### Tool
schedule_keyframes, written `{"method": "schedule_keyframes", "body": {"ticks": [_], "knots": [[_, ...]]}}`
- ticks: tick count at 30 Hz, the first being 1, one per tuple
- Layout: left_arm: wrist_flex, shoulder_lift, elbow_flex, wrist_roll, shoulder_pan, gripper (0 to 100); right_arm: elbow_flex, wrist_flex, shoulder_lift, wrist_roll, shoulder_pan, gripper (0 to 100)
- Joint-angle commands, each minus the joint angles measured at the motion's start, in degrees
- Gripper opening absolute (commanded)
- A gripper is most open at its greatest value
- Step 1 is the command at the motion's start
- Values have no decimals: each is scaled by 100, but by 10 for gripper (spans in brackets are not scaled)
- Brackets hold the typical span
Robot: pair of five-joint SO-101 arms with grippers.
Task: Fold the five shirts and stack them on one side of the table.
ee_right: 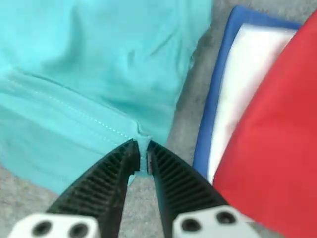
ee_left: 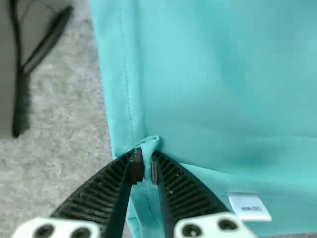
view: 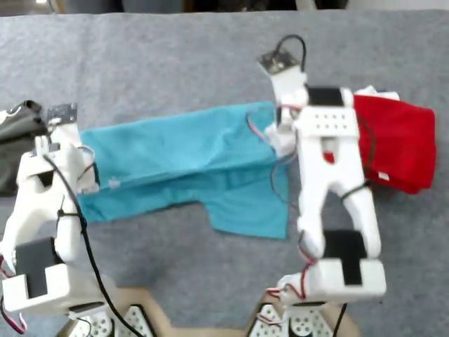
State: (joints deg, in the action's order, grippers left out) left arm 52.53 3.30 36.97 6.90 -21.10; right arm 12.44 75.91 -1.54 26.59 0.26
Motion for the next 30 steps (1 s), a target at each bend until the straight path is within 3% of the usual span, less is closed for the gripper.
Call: {"method": "schedule_keyframes", "body": {"ticks": [1,11,22,30], "knots": [[-35,70,31,35,84,29,734,-404,-549,44,396,14],[-35,79,312,325,-312,29,1833,-879,-875,246,536,14],[308,97,295,527,-444,28,1965,-879,-919,246,536,14],[563,914,523,519,-444,28,2097,-853,-971,255,527,14]]}}
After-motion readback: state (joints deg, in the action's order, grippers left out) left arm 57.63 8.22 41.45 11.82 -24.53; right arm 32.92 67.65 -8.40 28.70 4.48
